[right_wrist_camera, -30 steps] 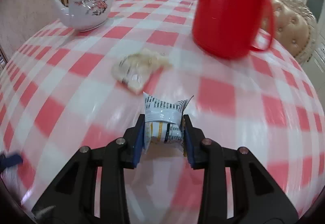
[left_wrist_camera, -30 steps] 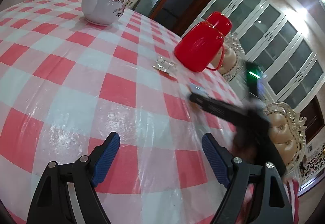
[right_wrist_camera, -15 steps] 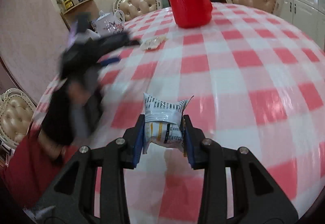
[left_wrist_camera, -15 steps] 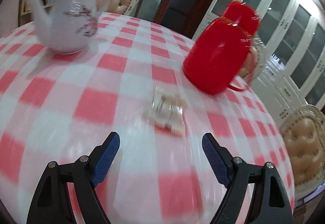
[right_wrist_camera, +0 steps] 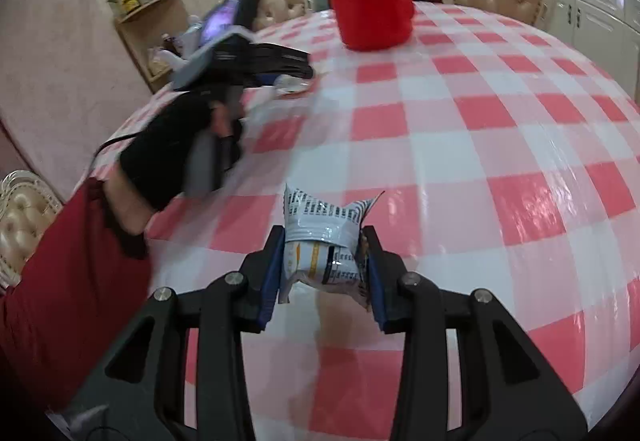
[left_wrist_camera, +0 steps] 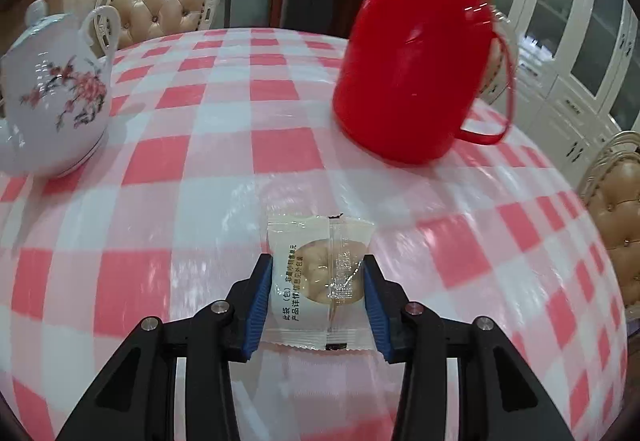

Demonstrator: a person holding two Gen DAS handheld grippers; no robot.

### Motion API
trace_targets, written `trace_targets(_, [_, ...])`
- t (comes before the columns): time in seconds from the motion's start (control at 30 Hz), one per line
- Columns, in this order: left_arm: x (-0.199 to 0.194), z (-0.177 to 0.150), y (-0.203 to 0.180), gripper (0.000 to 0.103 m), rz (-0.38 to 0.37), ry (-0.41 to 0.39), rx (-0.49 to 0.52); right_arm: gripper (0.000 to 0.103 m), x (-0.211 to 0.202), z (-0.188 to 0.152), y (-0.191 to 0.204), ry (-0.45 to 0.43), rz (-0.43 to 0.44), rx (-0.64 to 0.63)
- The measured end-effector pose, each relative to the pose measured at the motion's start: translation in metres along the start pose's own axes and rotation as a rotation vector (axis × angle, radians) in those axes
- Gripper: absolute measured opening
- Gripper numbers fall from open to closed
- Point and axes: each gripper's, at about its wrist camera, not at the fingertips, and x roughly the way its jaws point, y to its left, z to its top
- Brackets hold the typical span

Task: Organize snacks
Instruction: 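Carry the cookie packet and striped packet to the bin and open both grippers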

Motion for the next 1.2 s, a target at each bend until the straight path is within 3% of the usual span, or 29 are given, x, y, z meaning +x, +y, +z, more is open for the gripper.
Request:
trace_targets(0.27, [-0.089, -0.075, 0.011, 0.044, 0.005, -0.078, -0.004, 0.041, -0.008, 0.001, -0.003, -0.034, 0.037, -0.008])
trace_targets(0.5, [-0.148, -0.142, 0.05, 0.044, 0.029, -0.073, -0.083, 0.041, -0.01, -0.001, -0.009, -0.087, 0.036, -0.008])
trace_targets(0.7, [-0.192, -0.184, 0.068, 0.045, 0.052, -0.079, -0.1, 0.041, -0.018, -0.003, -0.011, -0.142, 0.055, 0.066])
trace_targets(1.2, [-0.268, -0.243, 0.102, 0.045, -0.006, -0.121, -0.129, 0.041, -0.013, -0.066, 0.138, -0.061, 0.173, -0.047])
